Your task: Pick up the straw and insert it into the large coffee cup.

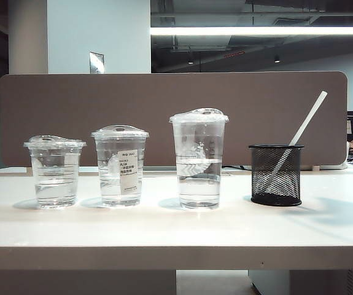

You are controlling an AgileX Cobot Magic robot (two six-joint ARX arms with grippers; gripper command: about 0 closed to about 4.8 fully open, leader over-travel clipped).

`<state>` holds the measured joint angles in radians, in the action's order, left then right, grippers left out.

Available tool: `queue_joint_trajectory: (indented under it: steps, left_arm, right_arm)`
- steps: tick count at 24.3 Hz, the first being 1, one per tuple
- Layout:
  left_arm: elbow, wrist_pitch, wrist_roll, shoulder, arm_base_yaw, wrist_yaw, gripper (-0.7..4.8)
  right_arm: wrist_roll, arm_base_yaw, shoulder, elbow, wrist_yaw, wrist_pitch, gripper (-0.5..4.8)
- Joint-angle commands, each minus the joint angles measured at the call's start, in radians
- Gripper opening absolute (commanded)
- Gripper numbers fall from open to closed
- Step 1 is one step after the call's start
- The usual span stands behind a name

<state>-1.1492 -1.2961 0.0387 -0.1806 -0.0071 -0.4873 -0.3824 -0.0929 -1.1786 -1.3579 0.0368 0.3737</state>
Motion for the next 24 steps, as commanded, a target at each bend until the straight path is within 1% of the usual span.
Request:
queue_joint_trajectory:
  steps: [1, 2, 5, 8, 11, 14, 17, 18, 20, 23, 24]
  left_arm:
    - [-0.003, 0.01, -0.005, 0.0, 0.0, -0.003, -0.04]
    - [-0.003, 0.01, -0.005, 0.0, 0.0, -0.003, -0.04]
    - [-0.002, 0.01, -0.005, 0.0, 0.0, -0.002, -0.04]
    - [-0.002, 0.01, -0.006, 0.0, 0.0, 0.037, -0.04]
    - [-0.002, 0.01, -0.006, 0.0, -0.002, 0.042, -0.04]
    - [-0.002, 0.01, -0.005, 0.0, 0.0, 0.039, -0.04]
    - [-0.002, 0.01, -0.005, 0.0, 0.0, 0.039, -0.04]
    - [-0.002, 0.01, -0.005, 0.0, 0.0, 0.039, -0.04]
    - [-0.002, 0.01, -0.005, 0.0, 0.0, 0.038, -0.04]
    - [-0.002, 0.01, -0.005, 0.0, 0.0, 0.038, -0.04]
    - [-0.002, 0.01, -0.005, 0.0, 0.0, 0.039, -0.04]
  right_arm:
    - [0.217, 0.078, -0.143, 0.016, -0.147, 0.019, -0.06]
    - [0.253, 0.103, -0.2, 0.043, -0.147, 0.029, -0.06]
    - [0.253, 0.145, -0.256, 0.16, -0.143, 0.069, -0.06]
    - [0.259, 0.168, -0.257, 0.382, -0.141, 0.22, -0.06]
    - [0.299, 0.175, -0.256, 0.571, -0.14, 0.321, -0.06]
    - [0.314, 0.168, -0.256, 0.753, -0.14, 0.446, -0.06]
    - [0.395, 0.167, -0.249, 0.874, -0.14, 0.548, -0.06]
    - [0.429, 0.166, -0.249, 0.925, -0.14, 0.614, -0.06]
    - [0.446, 0.139, -0.248, 1.004, -0.14, 0.723, -0.06]
    - [0.446, 0.084, -0.248, 1.063, -0.14, 0.764, -0.05]
    - [0.446, 0.066, -0.248, 1.073, -0.141, 0.764, 0.05]
